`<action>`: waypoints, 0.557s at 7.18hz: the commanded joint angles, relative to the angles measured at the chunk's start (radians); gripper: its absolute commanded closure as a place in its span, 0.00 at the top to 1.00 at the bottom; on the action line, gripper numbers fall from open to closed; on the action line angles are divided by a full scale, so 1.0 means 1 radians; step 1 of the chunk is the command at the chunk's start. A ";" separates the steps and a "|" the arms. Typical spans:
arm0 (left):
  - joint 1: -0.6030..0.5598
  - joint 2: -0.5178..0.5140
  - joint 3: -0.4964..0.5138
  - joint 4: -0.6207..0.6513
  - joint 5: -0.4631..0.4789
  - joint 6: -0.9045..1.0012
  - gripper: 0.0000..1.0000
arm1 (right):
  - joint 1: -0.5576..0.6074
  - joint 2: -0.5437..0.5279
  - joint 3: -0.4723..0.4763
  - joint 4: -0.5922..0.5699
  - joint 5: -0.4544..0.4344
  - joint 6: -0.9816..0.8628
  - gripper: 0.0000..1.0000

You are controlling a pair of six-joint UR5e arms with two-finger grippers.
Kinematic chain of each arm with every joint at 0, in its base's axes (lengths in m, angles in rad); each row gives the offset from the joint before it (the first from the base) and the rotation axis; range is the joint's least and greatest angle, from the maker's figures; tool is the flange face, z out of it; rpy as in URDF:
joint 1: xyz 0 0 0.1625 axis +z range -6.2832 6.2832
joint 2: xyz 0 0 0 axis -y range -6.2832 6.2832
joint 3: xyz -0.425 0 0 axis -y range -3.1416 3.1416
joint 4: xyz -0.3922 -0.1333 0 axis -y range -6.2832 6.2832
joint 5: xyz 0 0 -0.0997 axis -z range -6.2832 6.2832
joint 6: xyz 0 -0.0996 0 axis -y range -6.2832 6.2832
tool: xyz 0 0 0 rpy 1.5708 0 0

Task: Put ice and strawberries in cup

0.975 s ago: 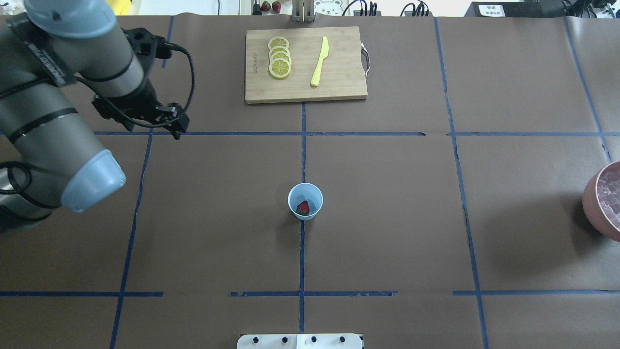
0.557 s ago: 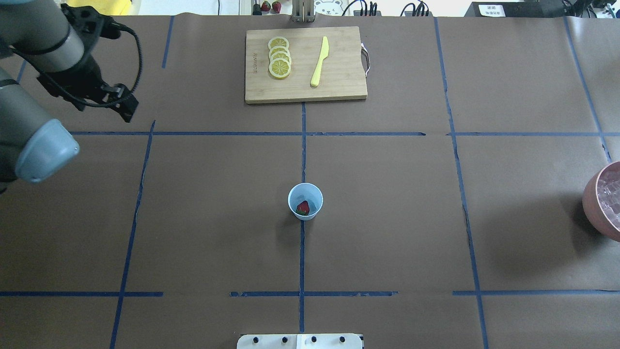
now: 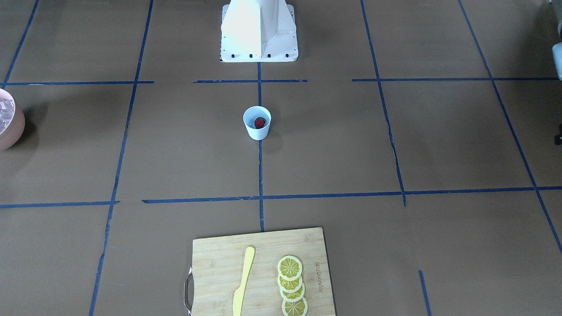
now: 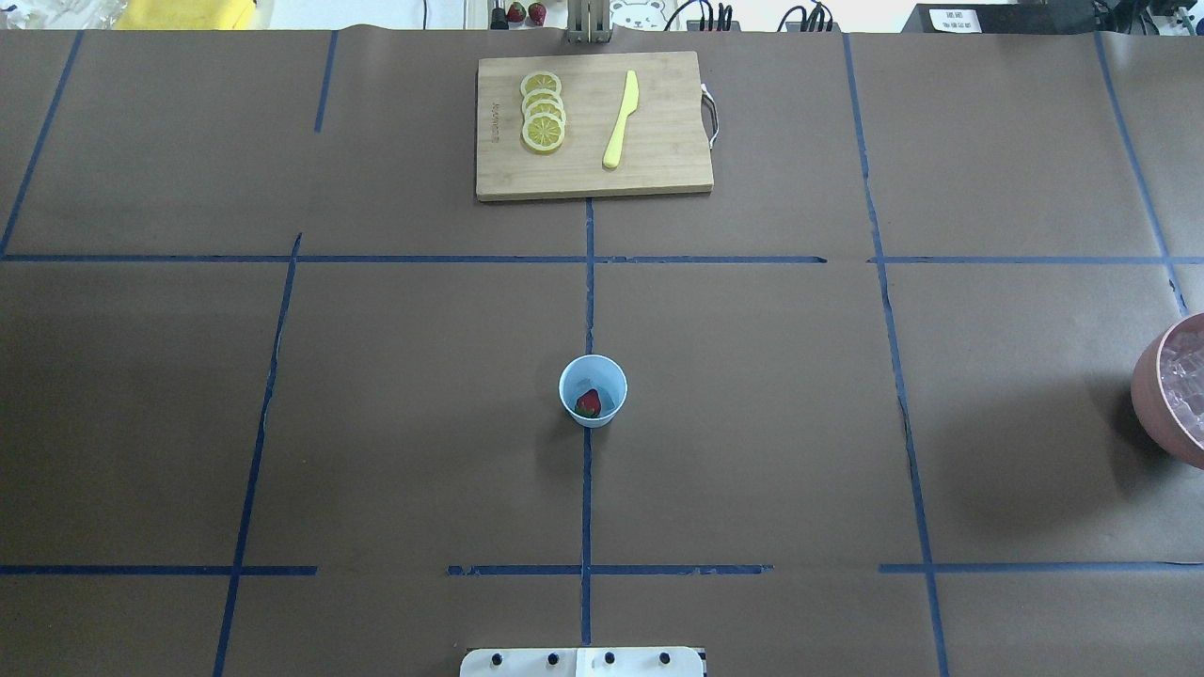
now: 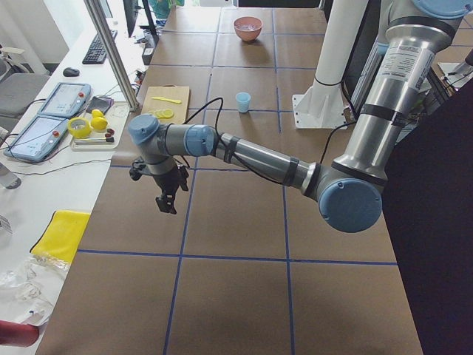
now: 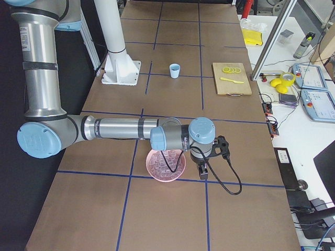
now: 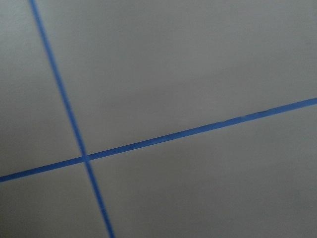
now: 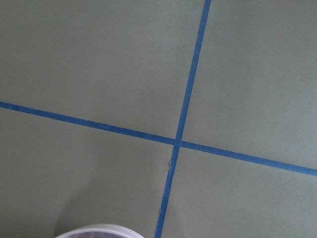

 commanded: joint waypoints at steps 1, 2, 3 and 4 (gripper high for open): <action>-0.092 0.040 0.114 -0.052 -0.023 0.072 1.00 | -0.019 -0.002 -0.011 -0.001 -0.023 -0.001 1.00; -0.111 0.057 0.111 -0.064 -0.024 0.063 1.00 | -0.020 -0.007 -0.018 0.000 -0.036 -0.003 1.00; -0.113 0.062 0.110 -0.066 -0.055 0.060 1.00 | -0.020 -0.013 -0.024 -0.001 -0.044 -0.003 1.00; -0.115 0.107 0.089 -0.098 -0.085 0.058 1.00 | -0.020 -0.015 -0.024 -0.001 -0.057 -0.001 1.00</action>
